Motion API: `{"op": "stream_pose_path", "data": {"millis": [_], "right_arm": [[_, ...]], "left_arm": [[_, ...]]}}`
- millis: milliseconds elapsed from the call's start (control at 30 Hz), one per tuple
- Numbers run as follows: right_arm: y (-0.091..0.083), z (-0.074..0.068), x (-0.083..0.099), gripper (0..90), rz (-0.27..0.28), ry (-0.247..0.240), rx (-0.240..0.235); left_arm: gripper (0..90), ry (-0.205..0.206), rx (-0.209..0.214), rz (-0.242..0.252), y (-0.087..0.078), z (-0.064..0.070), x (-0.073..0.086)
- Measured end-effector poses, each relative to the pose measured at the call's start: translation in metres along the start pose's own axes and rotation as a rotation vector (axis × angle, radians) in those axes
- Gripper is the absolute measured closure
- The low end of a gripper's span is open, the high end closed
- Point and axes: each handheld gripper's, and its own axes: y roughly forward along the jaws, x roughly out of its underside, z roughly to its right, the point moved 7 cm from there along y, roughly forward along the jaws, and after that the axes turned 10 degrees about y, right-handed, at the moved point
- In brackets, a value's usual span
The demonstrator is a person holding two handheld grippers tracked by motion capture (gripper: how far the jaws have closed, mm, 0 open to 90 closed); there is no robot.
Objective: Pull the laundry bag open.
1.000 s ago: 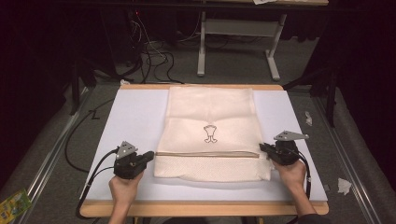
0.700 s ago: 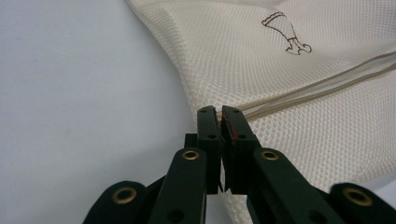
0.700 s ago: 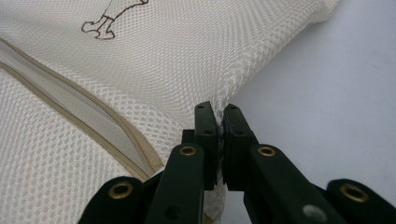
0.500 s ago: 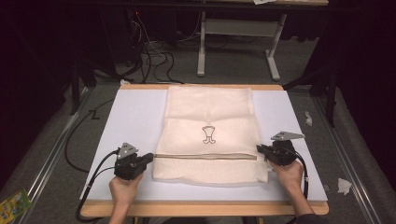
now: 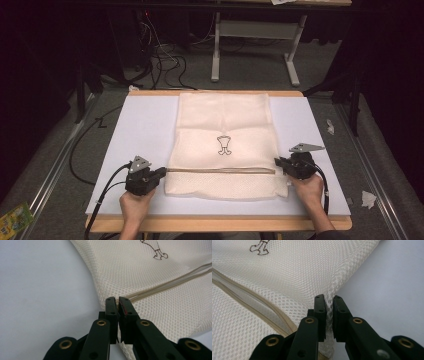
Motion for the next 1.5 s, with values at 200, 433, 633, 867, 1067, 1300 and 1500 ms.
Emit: {"op": "stream_pose_path", "data": {"millis": [200, 433, 633, 867, 1067, 1300, 1500], "right_arm": [[0.004, 0.001, 0.003, 84.2, -0.007, 0.001, 0.007], [0.006, 0.003, 0.005, 80.7, -0.016, 0.004, 0.017], [0.008, 0.003, 0.007, 75.3, -0.015, 0.015, 0.015], [0.003, 0.003, 0.005, 62.0, -0.001, 0.027, 0.024], [-0.004, 0.004, -0.001, 53.8, 0.054, 0.03, 0.036], [-0.018, 0.006, -0.006, 53.0, 0.105, 0.045, 0.036], [-0.03, 0.014, -0.007, 53.8, 0.142, 0.067, 0.041]], "left_arm": [[86.3, 0.008, -0.005, -0.024, 0.006, 0.0, 0.002], [85.4, 0.009, 0.0, -0.024, 0.011, 0.001, 0.001], [82.7, 0.011, 0.013, -0.019, 0.014, 0.003, 0.0], [65.4, 0.049, -0.015, -0.002, 0.015, 0.005, -0.004], [51.8, 0.064, -0.029, 0.037, 0.01, 0.005, -0.014], [50.1, 0.054, -0.038, 0.064, 0.005, -0.002, -0.02], [49.7, 0.04, -0.05, 0.081, -0.003, -0.009, -0.023]]}}
